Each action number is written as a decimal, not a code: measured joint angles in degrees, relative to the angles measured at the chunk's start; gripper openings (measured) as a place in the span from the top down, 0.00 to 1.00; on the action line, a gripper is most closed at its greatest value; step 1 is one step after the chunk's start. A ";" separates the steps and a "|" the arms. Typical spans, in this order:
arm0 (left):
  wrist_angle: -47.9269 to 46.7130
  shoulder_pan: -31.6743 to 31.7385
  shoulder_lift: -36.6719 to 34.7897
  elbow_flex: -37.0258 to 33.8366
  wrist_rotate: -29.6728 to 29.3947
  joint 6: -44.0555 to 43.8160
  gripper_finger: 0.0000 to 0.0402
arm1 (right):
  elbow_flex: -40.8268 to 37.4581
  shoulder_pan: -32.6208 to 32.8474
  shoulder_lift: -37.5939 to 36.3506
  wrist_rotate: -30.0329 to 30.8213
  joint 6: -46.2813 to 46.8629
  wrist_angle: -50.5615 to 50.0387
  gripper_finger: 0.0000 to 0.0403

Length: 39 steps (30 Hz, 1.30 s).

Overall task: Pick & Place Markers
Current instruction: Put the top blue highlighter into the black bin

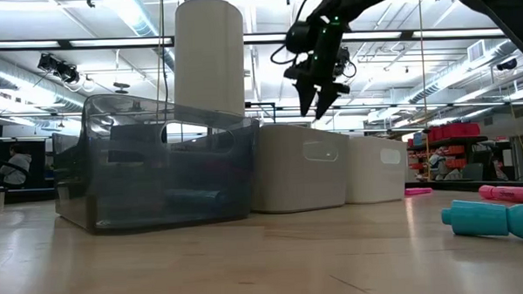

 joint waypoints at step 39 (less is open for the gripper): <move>-0.30 -0.02 0.00 -0.02 0.02 -1.72 0.45 | -10.04 2.83 13.06 -5.37 0.82 8.90 0.36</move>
